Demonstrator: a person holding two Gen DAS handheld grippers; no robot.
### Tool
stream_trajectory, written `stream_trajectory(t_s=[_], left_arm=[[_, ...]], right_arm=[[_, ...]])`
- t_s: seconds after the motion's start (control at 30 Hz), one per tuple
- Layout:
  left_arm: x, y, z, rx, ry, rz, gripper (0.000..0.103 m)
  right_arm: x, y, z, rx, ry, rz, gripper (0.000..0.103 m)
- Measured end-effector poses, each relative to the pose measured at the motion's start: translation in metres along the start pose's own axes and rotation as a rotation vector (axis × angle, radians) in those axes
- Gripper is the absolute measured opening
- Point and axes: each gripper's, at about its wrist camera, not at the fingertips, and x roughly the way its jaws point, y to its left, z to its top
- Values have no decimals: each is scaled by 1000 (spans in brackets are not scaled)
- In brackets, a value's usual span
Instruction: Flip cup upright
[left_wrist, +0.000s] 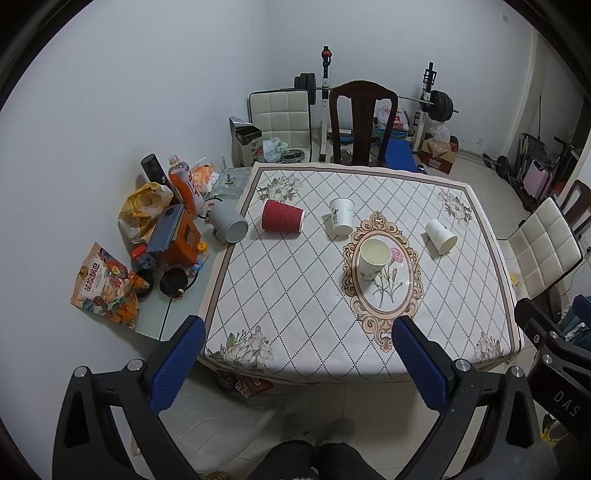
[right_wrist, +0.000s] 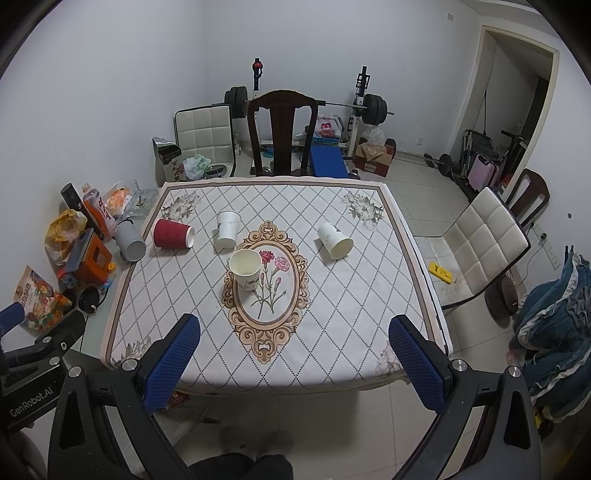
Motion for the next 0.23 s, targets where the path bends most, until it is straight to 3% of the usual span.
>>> stream_trajectory(t_s=[0.23], left_arm=[[1,2,0,3,1,-2,103]], right_arm=[[0,2,1,-1,1,-1,103]])
